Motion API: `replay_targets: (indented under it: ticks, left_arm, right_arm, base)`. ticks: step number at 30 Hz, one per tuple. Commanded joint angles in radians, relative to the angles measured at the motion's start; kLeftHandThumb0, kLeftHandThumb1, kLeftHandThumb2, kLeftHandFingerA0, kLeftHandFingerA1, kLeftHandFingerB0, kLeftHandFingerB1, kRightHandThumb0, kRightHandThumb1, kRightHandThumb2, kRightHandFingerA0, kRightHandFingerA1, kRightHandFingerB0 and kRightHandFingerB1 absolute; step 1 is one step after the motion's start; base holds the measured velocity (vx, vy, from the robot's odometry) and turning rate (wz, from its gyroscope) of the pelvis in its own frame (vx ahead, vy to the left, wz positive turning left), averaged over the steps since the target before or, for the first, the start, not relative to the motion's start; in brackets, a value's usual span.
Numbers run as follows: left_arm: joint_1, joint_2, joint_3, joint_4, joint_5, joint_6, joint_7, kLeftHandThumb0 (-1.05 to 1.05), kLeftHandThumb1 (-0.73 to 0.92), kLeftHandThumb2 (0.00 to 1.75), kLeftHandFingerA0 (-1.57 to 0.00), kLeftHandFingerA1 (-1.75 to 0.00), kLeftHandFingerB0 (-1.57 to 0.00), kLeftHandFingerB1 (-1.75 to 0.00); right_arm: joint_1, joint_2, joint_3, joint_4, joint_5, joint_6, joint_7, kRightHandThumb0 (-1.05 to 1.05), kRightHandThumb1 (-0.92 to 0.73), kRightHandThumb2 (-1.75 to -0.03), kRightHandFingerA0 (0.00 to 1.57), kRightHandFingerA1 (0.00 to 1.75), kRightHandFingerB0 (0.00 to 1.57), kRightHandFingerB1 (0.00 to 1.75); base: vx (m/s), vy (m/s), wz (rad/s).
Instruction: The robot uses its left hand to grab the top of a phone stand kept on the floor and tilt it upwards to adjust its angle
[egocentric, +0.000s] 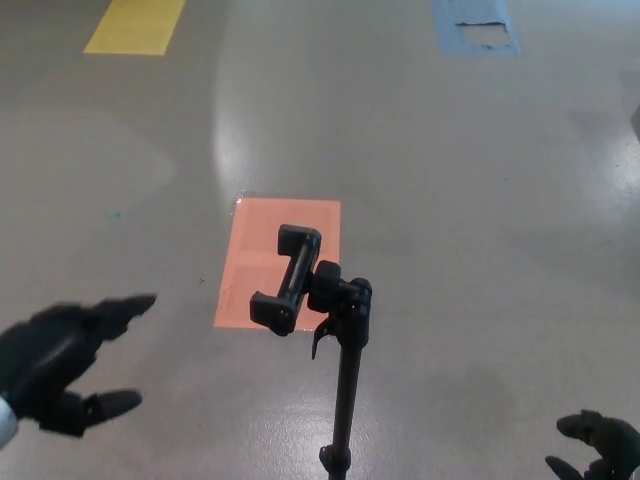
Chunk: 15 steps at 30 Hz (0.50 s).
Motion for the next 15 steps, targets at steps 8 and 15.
replay_targets:
  ticks: [8, 15]
  left_arm:
    - [-0.004, 0.057, 0.058, -0.274, 0.025, 0.002, -0.086, -0.84, 0.68, 1.01, -0.13, -0.34, 0.00, -0.16]
    - [-0.035, 0.058, 0.051, -0.331, 0.089, 0.005, -0.077, -0.80, 0.65, 1.00, -0.11, -0.37, 0.00, -0.19]
  right_arm:
    - [-0.028, -0.019, -0.017, 0.006, 0.004, 0.008, 0.025, -0.66, -0.85, -0.65, 0.23, 0.35, 0.18, 0.28]
    - [-0.035, -0.021, -0.017, 0.008, 0.003, 0.019, 0.032, -0.66, -0.84, -0.65, 0.23, 0.34, 0.18, 0.28]
  base:
    - [0.00, 0.000, 0.00]
    - [0.00, 0.000, 0.00]
